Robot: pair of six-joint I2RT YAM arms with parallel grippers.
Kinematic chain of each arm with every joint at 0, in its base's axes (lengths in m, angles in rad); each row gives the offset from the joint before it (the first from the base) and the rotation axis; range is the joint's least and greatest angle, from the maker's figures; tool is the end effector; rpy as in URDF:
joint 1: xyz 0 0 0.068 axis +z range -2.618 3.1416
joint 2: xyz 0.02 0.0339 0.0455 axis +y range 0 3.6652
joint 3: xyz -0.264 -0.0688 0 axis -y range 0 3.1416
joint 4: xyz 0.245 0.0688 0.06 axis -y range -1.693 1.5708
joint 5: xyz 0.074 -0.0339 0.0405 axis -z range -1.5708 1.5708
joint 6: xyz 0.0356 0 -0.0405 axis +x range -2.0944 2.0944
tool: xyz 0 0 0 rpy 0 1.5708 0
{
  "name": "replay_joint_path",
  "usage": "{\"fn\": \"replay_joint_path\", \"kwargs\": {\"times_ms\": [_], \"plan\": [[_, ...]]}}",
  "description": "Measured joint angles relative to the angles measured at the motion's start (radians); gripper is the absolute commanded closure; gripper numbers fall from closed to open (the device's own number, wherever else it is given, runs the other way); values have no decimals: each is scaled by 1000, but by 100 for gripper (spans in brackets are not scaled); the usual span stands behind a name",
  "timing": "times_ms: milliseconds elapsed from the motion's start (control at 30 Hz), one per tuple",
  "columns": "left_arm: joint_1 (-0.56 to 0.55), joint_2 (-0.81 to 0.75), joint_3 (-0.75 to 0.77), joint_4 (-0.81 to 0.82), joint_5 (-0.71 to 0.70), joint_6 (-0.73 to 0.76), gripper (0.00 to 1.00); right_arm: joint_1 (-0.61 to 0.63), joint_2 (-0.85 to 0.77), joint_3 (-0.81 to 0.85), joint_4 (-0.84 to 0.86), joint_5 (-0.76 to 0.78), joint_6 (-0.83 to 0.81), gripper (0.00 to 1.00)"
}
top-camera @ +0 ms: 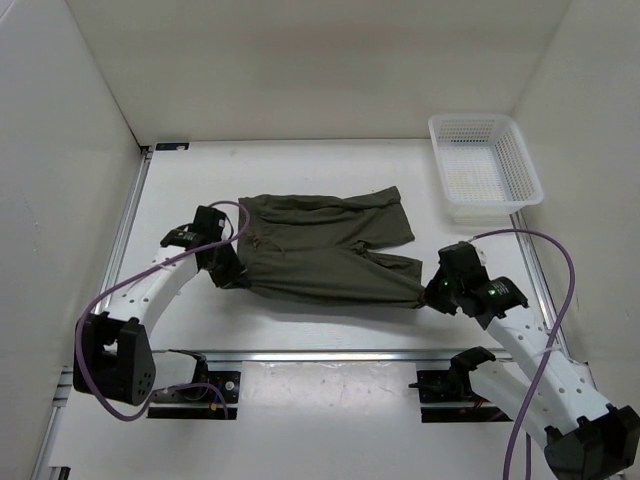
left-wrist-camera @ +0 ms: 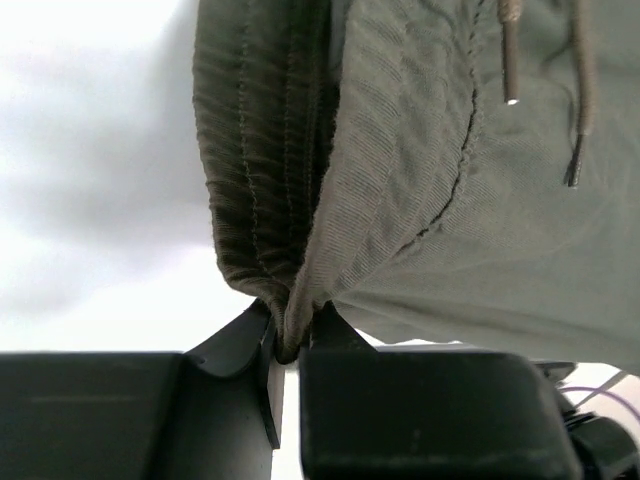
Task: Fold and stack the shorts
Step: Fold the shorts
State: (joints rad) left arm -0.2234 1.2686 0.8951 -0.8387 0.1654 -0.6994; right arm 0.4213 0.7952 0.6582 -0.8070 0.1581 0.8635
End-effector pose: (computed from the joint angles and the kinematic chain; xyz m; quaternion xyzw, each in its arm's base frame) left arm 0.2227 -0.0566 0.2298 -0.2169 0.9564 -0.1519 0.1230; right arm 0.1393 0.0563 0.2396 0.2317 0.9199 0.1240 0.2911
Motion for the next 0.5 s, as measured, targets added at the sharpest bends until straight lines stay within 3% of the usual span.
{"fn": "replay_joint_path", "kwargs": {"times_ms": [500], "plan": [[5,18,-50,-44,7,0,90,1,-65,-21,-51,-52,0,100]]}}
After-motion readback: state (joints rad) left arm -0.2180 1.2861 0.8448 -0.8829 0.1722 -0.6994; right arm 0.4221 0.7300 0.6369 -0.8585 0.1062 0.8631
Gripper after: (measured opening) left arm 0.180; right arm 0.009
